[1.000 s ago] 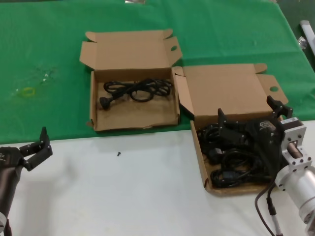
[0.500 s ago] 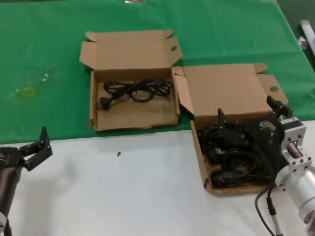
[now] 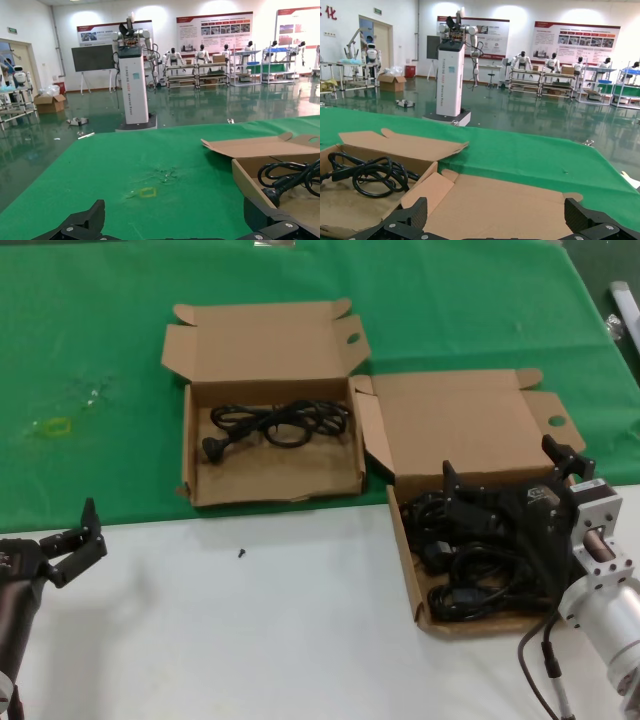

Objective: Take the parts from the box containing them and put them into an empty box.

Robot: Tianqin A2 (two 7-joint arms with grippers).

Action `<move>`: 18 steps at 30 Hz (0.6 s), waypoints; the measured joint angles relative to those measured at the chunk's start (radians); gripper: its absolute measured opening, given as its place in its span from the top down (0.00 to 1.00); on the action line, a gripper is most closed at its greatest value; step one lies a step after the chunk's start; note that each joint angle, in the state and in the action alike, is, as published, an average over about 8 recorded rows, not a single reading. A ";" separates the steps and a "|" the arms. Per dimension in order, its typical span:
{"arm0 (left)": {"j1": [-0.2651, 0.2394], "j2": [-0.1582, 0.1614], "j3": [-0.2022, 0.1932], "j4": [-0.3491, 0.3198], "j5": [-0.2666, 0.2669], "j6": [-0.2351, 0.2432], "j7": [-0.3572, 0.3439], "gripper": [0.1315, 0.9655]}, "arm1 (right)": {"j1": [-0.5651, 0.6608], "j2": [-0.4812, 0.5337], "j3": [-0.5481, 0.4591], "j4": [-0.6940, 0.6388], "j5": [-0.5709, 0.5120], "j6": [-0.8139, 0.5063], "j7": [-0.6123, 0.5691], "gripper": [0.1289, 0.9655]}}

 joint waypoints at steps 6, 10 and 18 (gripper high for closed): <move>0.000 0.000 0.000 0.000 0.000 0.000 0.000 0.00 | 0.000 0.000 0.000 0.000 0.000 0.000 0.000 0.00; 0.000 0.000 0.000 0.000 0.000 0.000 0.000 0.00 | 0.000 0.000 0.000 0.000 0.000 0.000 0.000 0.00; 0.000 0.000 0.000 0.000 0.000 0.000 0.000 0.00 | 0.000 0.000 0.000 0.000 0.000 0.000 0.000 0.00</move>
